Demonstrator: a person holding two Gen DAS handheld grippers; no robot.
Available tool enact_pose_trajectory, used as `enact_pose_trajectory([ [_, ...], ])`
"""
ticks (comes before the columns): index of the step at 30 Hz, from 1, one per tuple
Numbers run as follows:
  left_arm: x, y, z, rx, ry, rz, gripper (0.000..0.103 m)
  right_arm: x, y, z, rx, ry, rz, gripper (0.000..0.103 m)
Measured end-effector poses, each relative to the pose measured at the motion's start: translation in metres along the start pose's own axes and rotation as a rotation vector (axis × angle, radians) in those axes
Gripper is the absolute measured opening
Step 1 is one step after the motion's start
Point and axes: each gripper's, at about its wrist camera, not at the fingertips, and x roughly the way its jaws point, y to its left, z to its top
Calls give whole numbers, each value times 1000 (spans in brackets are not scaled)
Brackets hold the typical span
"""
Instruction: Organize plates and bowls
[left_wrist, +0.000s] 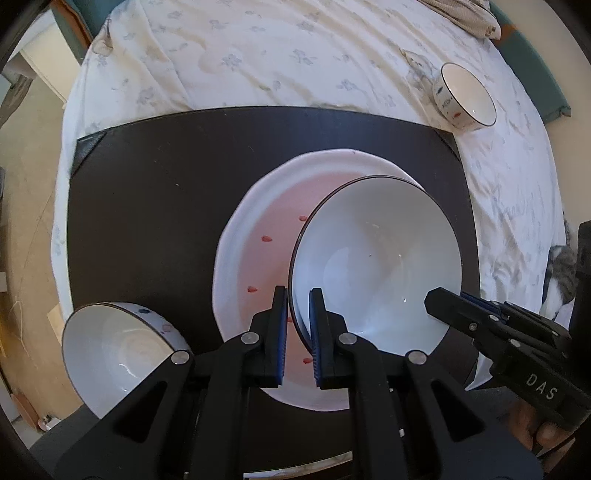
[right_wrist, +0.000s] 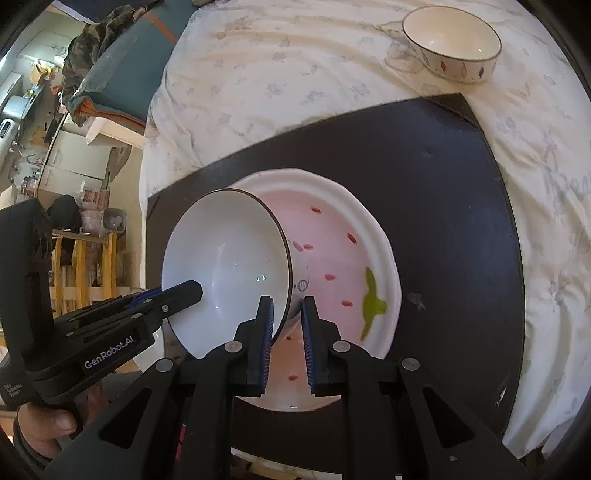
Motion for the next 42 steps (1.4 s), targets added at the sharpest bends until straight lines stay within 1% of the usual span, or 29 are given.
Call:
enact_pose_trajectory([
  [6, 6, -4, 3, 16, 0, 9, 9, 5, -12, -2, 30, 4, 13, 17],
  [19, 6, 0, 5, 28, -3, 21, 9, 9, -14, 1, 36, 15, 26, 17],
  [23, 6, 3, 6, 9, -2, 9, 9, 10, -15, 1, 49, 16, 38, 18],
  [26, 4, 3, 6, 11, -17, 21, 9, 10, -17, 0, 56, 19, 52, 18],
  [29, 4, -1, 5, 47, -17, 49, 10, 10, -16, 0, 55, 19, 51, 19],
  [30, 4, -2, 5, 52, -14, 55, 12, 10, -16, 0, 58, 21, 55, 20],
  [32, 4, -1, 4, 51, -13, 80, 24, 8, -16, 0, 63, 21, 58, 20],
  [33, 3, 1, 5, 49, -18, 94, 36, 7, -16, 0, 63, 18, 59, 20],
  [34, 2, 2, 4, 53, -32, 124, 48, 6, -15, 0, 62, 14, 52, 20],
  [35, 1, 1, 4, 63, -48, 169, 53, 5, -15, 0, 59, 10, 43, 20],
  [36, 0, 2, 4, 70, -56, 194, 57, 4, -14, 0, 58, 8, 38, 20],
  [37, -1, 2, 3, 81, -65, 215, 57, 3, -15, -1, 59, 3, 39, 20],
  [42, -7, 6, 0, 69, -73, 220, 57, -1, -17, -5, 56, -33, 54, 21],
])
